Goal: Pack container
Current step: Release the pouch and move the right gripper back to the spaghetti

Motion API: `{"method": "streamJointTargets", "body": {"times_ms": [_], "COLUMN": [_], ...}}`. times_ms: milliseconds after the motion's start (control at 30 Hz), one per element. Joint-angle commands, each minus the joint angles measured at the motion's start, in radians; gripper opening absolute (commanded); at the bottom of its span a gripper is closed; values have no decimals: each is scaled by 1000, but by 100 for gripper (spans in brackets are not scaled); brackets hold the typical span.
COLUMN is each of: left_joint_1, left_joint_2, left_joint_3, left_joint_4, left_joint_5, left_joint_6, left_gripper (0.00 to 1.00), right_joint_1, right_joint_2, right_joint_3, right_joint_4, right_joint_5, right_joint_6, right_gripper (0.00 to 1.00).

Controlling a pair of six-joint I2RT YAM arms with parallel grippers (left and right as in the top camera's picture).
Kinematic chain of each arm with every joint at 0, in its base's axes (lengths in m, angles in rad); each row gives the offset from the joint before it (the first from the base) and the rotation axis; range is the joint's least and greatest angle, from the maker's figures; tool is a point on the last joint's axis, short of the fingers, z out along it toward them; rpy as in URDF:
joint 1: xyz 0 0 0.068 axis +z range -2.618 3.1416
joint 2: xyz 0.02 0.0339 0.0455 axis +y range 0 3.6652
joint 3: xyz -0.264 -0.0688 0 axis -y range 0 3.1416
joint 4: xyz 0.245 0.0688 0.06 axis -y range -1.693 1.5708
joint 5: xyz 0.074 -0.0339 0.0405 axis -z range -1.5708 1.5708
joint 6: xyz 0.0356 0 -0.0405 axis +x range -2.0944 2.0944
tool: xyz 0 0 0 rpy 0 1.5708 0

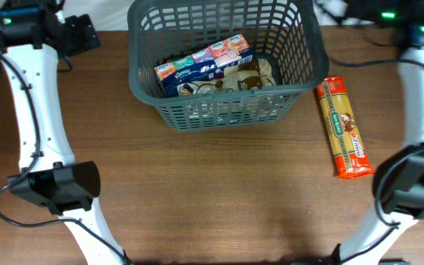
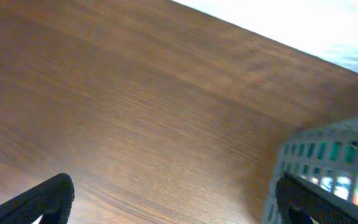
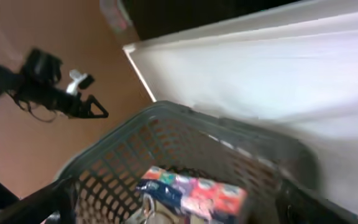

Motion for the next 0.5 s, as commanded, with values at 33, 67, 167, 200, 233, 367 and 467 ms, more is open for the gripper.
{"method": "streamJointTargets", "body": {"times_ms": [33, 67, 167, 200, 233, 367, 467], "left_joint_1": [21, 21, 21, 21, 21, 24, 34], "left_joint_2": [-16, -16, -16, -16, -16, -30, -62], "left_joint_3": [13, 13, 13, 13, 13, 13, 13], "left_joint_4": [-8, -8, -7, -7, -8, -23, -34], "left_joint_5": [-18, -18, -18, -18, -18, -55, -93], "left_joint_6": [34, 44, 63, 63, 68, 122, 140], "left_gripper": [99, 99, 99, 99, 99, 99, 99], "right_joint_1": [-135, -157, -195, -203, -209, -228, -244], "right_joint_2": [-12, -13, -14, -14, -14, -13, -13], "right_joint_3": [14, 14, 14, 14, 14, 14, 14], "right_joint_4": [0, 0, -1, 0, 0, 0, 0], "right_joint_5": [-188, -188, -189, -189, -189, -186, -160], "right_joint_6": [216, 293, 408, 401, 382, 296, 282], "right_gripper": [99, 99, 99, 99, 99, 99, 99]}}
